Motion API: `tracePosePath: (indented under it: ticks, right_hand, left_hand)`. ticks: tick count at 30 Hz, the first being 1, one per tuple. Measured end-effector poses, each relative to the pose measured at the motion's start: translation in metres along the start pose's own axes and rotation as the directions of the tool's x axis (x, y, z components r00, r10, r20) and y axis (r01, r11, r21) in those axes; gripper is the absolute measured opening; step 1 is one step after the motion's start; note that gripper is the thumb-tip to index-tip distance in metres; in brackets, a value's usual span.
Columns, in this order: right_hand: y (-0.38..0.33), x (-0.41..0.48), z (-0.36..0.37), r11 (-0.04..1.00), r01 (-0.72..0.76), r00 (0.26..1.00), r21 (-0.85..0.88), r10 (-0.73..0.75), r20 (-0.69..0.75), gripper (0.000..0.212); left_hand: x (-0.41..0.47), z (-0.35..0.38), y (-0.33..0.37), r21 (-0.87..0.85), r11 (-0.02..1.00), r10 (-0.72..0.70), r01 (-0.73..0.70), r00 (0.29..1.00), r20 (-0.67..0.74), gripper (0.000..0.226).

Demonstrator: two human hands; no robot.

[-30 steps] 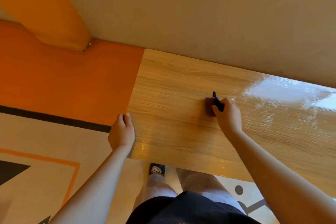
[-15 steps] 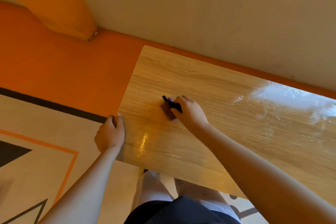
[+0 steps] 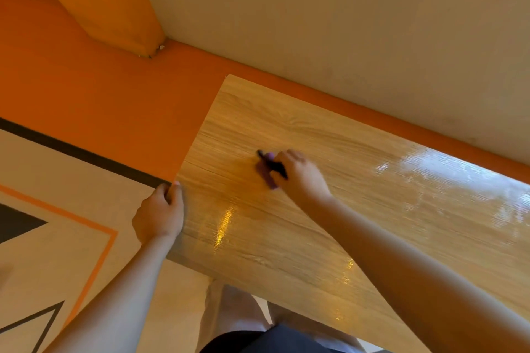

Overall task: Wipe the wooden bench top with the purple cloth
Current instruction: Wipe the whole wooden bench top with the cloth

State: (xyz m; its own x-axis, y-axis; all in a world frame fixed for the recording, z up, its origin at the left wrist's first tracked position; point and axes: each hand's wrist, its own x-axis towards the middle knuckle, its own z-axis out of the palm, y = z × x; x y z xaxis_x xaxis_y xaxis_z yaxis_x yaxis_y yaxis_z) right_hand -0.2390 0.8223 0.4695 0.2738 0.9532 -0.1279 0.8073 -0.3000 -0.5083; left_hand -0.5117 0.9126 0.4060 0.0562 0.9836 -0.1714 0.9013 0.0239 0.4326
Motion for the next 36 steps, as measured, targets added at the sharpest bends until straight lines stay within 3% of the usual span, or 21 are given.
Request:
tracePosePath:
  ticks: [3, 5, 10, 15, 19, 22, 24, 26, 29, 32, 36]
  right_hand:
    - [-0.001, 0.015, -0.005, 0.981, 0.191, 0.974, -0.021, -0.187, 0.125, 0.025]
    - [0.020, 0.037, -0.020, 0.990, 0.133, 0.987, -0.037, -0.129, 0.101, 0.026]
    - [0.081, 0.098, -0.062, 0.969, -0.189, 0.977, -0.156, 0.171, -0.124, 0.026]
    - [0.065, 0.097, -0.052, 0.965, -0.197, 0.974, -0.172, 0.173, -0.144, 0.024]
    - [0.009, 0.053, -0.019, 0.999, 0.002, 0.992, -0.037, 0.002, 0.126, 0.019]
    - [-0.033, 0.014, 0.006, 0.976, 0.211, 0.927, 0.056, -0.217, 0.307, 0.030]
    - [-0.043, 0.003, 0.011, 0.957, 0.274, 0.883, 0.100, -0.291, 0.369, 0.041]
    - [-0.034, 0.016, 0.006, 0.962, 0.263, 0.884, 0.070, -0.270, 0.382, 0.029]
    - [-0.001, 0.063, -0.013, 0.981, 0.188, 0.940, -0.051, -0.164, 0.300, 0.022]
    - [0.035, 0.120, -0.042, 0.982, 0.012, 0.992, -0.189, 0.011, 0.123, 0.020]
    - [0.058, 0.159, -0.057, 0.961, -0.187, 0.982, -0.202, 0.181, -0.046, 0.022]
  left_hand:
    - [-0.001, 0.000, 0.000, -0.007, 1.000, 0.005, -0.005, 1.000, -0.011, 0.043]
    - [-0.001, 0.000, -0.001, 0.004, 1.000, 0.002, -0.002, 1.000, -0.024, 0.045]
    - [-0.002, 0.003, -0.001, 0.011, 1.000, 0.002, -0.001, 0.999, -0.052, 0.045]
    - [-0.002, 0.001, 0.002, 0.008, 1.000, 0.005, -0.005, 0.999, -0.050, 0.044]
    - [-0.002, -0.002, 0.005, -0.004, 1.000, -0.003, 0.003, 1.000, -0.028, 0.044]
    - [-0.002, -0.003, 0.006, -0.006, 1.000, 0.001, -0.001, 1.000, -0.011, 0.044]
    - [-0.001, -0.003, 0.005, -0.001, 1.000, 0.005, -0.005, 1.000, 0.000, 0.044]
    - [0.000, -0.003, 0.005, 0.002, 1.000, 0.004, -0.004, 1.000, -0.001, 0.044]
    - [0.000, -0.002, 0.005, -0.001, 1.000, 0.002, -0.002, 1.000, -0.016, 0.044]
    - [0.000, -0.002, 0.005, 0.000, 1.000, 0.011, -0.011, 1.000, -0.023, 0.044]
    - [0.000, -0.003, 0.003, -0.014, 1.000, 0.023, -0.023, 0.999, -0.026, 0.046]
